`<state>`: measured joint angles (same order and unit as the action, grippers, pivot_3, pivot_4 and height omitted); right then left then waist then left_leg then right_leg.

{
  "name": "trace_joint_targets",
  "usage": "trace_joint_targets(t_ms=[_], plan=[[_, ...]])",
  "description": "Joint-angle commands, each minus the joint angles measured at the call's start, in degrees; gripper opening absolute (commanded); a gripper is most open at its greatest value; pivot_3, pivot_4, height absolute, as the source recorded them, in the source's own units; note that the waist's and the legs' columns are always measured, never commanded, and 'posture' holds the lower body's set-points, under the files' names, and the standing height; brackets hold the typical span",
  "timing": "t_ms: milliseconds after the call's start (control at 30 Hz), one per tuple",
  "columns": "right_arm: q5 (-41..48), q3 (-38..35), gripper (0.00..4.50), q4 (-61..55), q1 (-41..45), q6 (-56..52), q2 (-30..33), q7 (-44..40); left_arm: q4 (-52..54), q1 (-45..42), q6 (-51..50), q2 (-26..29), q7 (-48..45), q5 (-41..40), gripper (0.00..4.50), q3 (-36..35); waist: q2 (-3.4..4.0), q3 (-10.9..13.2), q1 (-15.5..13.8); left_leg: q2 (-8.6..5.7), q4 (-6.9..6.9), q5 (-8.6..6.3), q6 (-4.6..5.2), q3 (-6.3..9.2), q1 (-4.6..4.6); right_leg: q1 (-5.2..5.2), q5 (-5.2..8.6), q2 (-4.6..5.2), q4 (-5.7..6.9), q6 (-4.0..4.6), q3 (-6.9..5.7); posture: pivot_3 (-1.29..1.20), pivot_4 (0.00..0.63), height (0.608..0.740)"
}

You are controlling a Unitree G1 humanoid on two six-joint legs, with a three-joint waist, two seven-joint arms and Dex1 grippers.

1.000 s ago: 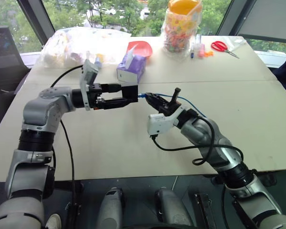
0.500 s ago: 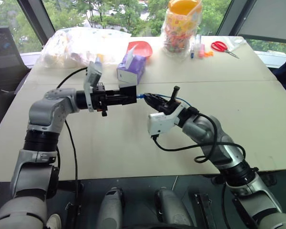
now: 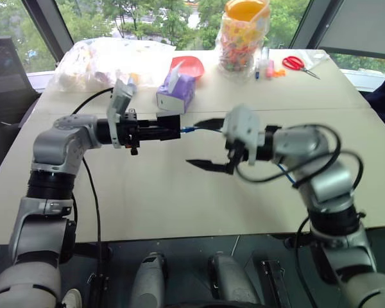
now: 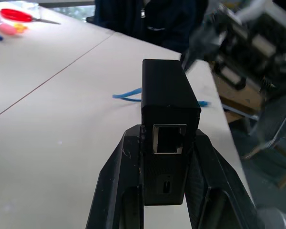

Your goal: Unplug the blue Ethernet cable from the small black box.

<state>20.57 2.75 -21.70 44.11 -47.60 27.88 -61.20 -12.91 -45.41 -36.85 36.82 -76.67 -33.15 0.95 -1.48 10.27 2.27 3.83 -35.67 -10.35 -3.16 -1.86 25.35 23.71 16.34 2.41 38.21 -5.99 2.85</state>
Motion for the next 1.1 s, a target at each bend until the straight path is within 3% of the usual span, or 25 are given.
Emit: trace_joint_targets(t_ms=[33, 100, 533, 667, 1100], plan=[[7.16, -1.43, 4.46, 3.18, 4.59, -10.48, 2.11, -0.67, 2.33, -1.28, -0.09, 1.9, -2.71, -1.32, 0.51, -1.47, 0.0, 0.0, -0.07, 0.0, 0.0, -0.01, 0.01, 0.0, -0.01, -0.03, 0.01, 0.01, -0.02, 0.02, 0.0, 0.0, 0.15, 0.735], [9.56, -1.3, 4.46, 5.09, 6.93, -14.5, 2.9, -0.36, 2.51, -1.37, -0.2, 2.31, -3.51, -1.38, 0.51, -1.25, 0.0, 0.0, -0.32, -0.01, -0.01, -0.02, 0.03, -0.01, 0.01, -0.02, 0.06, 0.03, -0.05, 0.11, -0.01, 0.0, 0.15, 0.735], [12.22, 3.15, 4.46, 17.3, 11.52, -11.26, 2.38, -3.37, 4.91, -1.96, -3.99, 2.63, -3.43, -4.22, 0.51, -2.53, 0.01, 0.0, -0.54, -0.03, -0.05, -0.07, 0.12, -0.03, 0.08, 0.01, 0.0, 0.02, -0.07, -0.02, 0.0, 0.0, 0.15, 0.735], [13.2, 3.83, 2.72, 18.69, 12.57, -12.97, 2.67, -3.49, 5.06, -1.82, -3.96, 2.63, -3.18, -4.31, 0.51, -2.67, 0.01, 0.0, -0.89, -0.03, -0.05, -0.07, 0.12, -0.03, 0.09, 0.01, 0.0, 0.02, -0.07, -0.02, 0.0, 0.0, 0.15, 0.735], [16.45, 4.21, 2.72, 19.19, 15.16, -17.17, 0.15, -1.8, 5.55, -0.94, -3.53, 2.35, -2.27, -4.66, 0.51, -3.07, 0.01, 0.01, -1.36, -0.02, -0.05, -0.07, 0.12, -0.04, 0.12, 0.06, 0.0, 0.01, -0.07, -0.01, 0.0, 0.0, 0.15, 0.735]])
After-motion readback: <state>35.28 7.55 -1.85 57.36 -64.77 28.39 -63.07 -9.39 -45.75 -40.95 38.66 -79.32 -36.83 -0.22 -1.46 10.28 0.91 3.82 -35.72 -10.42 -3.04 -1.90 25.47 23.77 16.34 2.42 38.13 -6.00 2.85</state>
